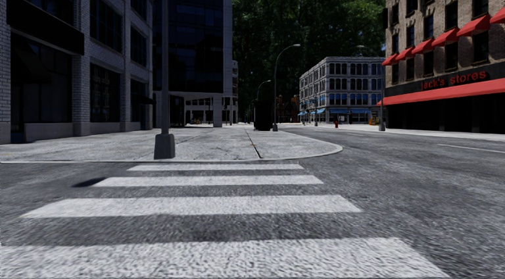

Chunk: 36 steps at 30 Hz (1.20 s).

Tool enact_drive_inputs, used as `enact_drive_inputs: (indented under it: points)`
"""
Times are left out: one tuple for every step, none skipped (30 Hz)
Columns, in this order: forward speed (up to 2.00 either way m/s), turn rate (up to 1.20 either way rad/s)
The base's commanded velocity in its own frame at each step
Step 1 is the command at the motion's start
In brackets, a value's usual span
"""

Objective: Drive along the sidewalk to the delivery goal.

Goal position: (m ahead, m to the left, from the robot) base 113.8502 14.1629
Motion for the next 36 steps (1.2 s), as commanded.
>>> enact_drive_inputs:
  points:
    - [2.00,0.00]
    - [2.00,0.00]
    - [2.00,0.00]
    - [2.00,0.00]
    - [2.00,0.00]
    - [2.00,0.00]
    - [2.00,0.00]
    - [2.00,0.00]
    - [2.00,0.00]
    - [2.00,0.00]
    - [2.00,0.00]
    - [2.00,0.00]
    - [2.00,0.00]
    - [2.00,0.00]
    - [2.00,0.00]
    - [2.00,0.00]
    - [2.00,0.00]
    - [2.00,0.00]
    - [2.00,0.00]
    - [2.00,0.00]
    - [2.00,0.00]
    - [2.00,0.00]
    - [2.00,0.00]
    - [2.00,0.00]
    - [2.00,0.00]
    - [2.00,0.00]
    - [2.00,0.00]
    - [2.00,0.00]
    - [2.00,0.00]
    - [2.00,0.00]
    - [2.00,0.00]
    - [2.00,0.00]
    - [2.00,0.00]
    - [2.00,0.00]
    - [2.00,0.00]
    - [2.00,0.00]
